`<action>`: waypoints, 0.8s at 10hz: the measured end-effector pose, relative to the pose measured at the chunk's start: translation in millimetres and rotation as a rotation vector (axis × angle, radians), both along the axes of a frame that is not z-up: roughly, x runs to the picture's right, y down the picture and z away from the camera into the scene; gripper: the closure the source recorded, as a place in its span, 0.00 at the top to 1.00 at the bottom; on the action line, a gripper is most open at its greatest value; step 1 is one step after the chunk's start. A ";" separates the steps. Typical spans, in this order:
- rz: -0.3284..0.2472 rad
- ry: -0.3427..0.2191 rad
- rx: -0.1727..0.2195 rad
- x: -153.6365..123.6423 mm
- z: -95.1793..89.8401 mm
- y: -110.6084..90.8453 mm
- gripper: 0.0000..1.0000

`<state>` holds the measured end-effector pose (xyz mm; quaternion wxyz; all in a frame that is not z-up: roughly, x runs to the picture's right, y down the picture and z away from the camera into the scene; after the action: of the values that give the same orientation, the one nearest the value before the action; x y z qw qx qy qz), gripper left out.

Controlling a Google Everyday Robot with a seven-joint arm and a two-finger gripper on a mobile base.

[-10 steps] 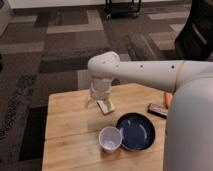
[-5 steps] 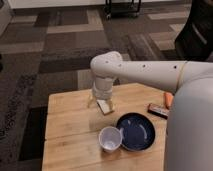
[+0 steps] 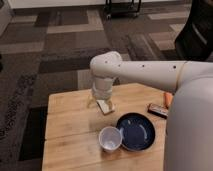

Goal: Place the pepper in the ceramic cup

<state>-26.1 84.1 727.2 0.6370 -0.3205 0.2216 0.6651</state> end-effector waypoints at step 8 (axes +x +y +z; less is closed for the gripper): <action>0.076 0.080 0.000 62.1 20.2 -8.5 0.65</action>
<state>35.9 75.6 747.4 0.6020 -0.3018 0.2344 0.7011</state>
